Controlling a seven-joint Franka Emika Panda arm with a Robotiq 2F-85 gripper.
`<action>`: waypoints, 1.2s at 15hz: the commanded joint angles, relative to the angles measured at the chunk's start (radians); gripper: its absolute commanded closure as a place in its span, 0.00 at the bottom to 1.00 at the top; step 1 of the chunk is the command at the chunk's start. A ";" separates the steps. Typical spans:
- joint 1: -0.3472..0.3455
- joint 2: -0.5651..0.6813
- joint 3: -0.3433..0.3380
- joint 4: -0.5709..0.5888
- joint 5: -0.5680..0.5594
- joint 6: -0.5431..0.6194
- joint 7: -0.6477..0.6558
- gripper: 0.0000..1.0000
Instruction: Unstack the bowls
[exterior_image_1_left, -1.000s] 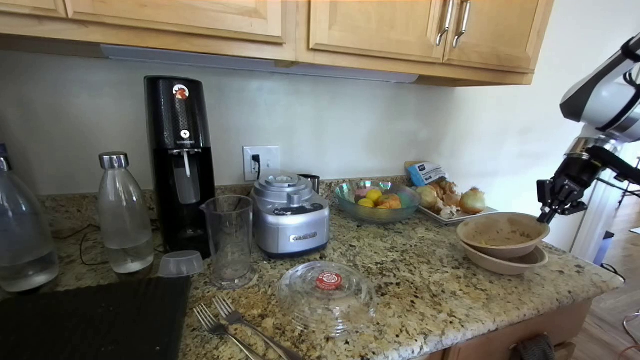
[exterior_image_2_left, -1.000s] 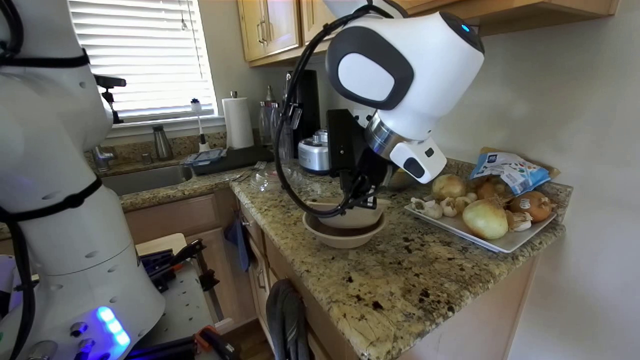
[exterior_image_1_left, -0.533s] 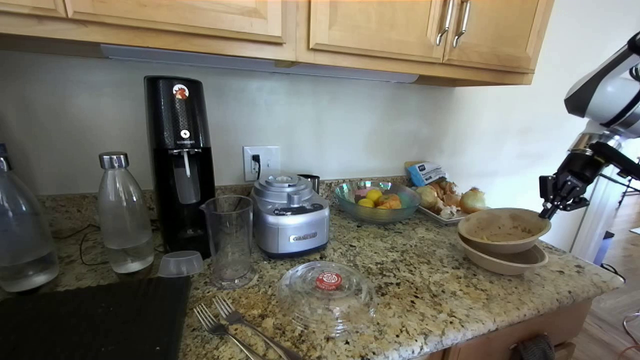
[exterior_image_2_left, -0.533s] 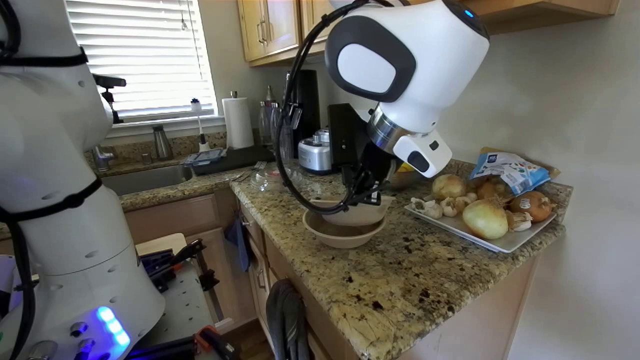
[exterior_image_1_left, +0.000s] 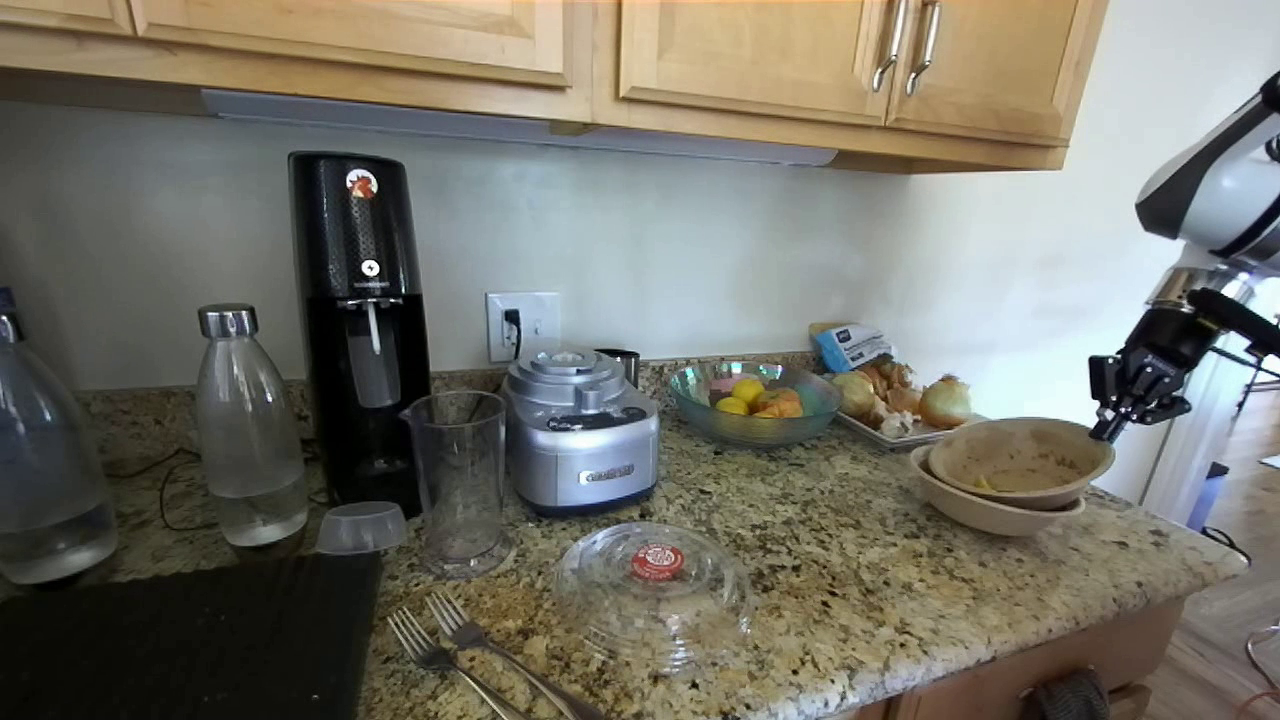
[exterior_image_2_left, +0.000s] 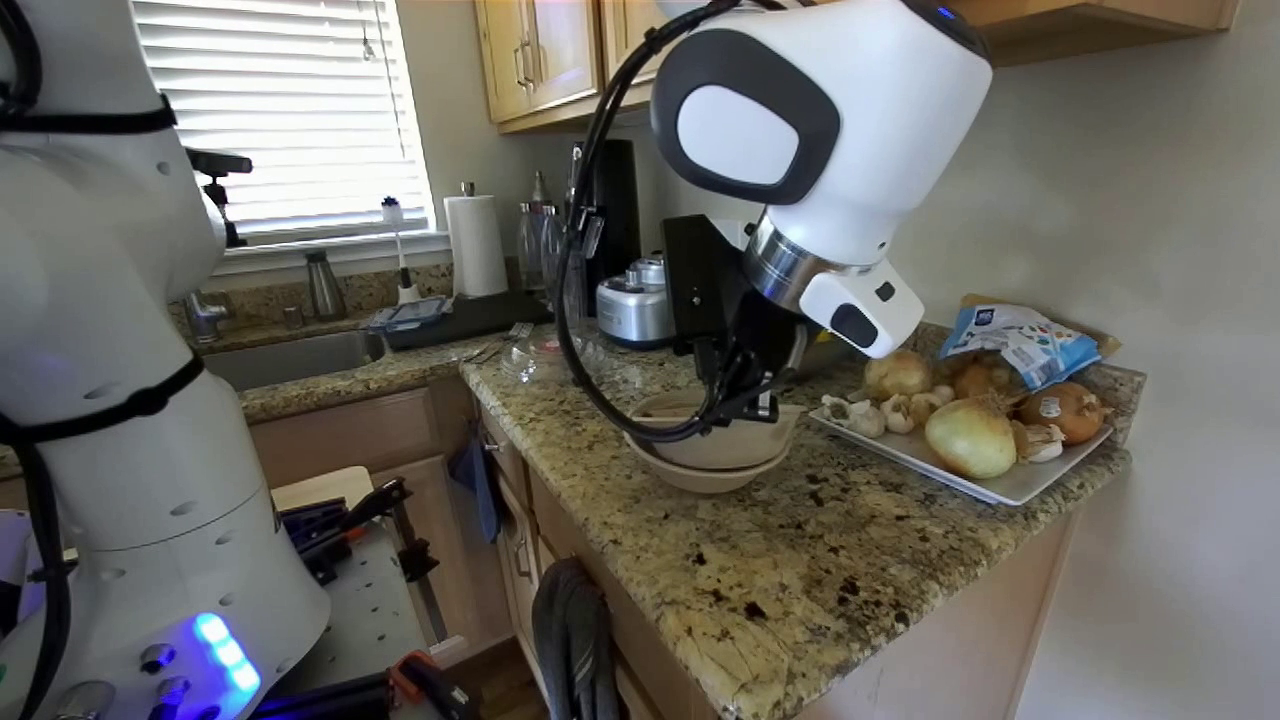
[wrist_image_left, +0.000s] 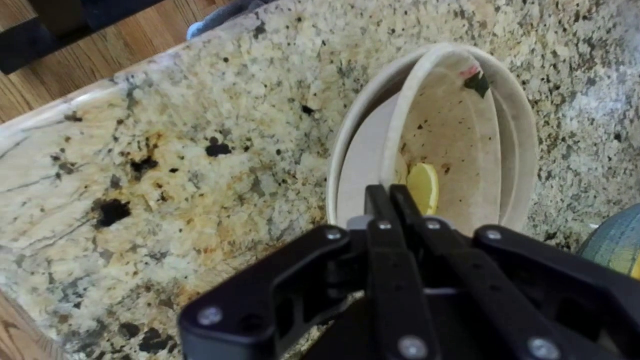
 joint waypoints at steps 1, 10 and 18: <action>-0.004 -0.021 0.001 -0.035 -0.038 0.047 -0.010 0.66; -0.004 -0.043 0.009 -0.042 -0.039 0.029 -0.020 0.09; 0.005 -0.018 0.028 -0.036 -0.016 0.044 -0.084 0.00</action>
